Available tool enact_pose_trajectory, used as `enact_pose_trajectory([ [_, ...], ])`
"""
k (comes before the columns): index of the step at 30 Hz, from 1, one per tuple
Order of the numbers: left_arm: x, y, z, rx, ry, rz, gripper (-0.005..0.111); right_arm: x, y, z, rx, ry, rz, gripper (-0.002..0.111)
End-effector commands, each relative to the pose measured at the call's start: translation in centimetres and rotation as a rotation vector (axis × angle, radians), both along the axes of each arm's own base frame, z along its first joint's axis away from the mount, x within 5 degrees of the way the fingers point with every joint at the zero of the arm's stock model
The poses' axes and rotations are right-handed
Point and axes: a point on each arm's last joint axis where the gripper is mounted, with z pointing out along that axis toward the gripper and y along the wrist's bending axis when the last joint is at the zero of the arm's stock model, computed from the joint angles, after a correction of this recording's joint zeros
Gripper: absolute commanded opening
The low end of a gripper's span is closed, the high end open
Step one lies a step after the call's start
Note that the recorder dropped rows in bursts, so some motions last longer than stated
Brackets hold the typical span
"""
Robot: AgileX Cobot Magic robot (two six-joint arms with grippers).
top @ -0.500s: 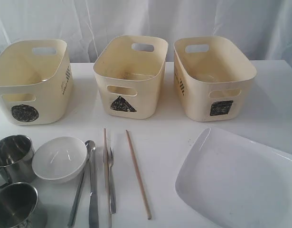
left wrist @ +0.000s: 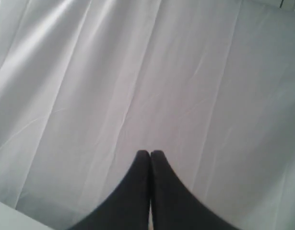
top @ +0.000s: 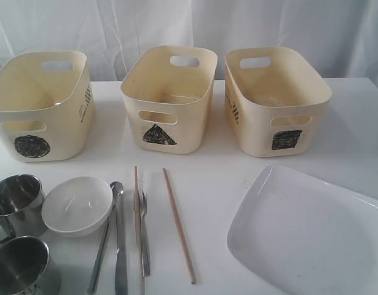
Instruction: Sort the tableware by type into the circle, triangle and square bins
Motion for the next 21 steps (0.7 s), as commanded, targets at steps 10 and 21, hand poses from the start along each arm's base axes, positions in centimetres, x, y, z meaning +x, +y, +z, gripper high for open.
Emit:
enact_pose_trajectory([
  [10,16.5,-5.8,2.5,0.256,1.393,-0.796,0.0,0.0,0.0,0.3,0.007,-0.024,0.003,0.0],
  [21,10.1,-5.3,-4.6,0.135,1.697,-0.776,0.0,0.0,0.0,0.3,0.005,-0.024,0.002,0.0],
])
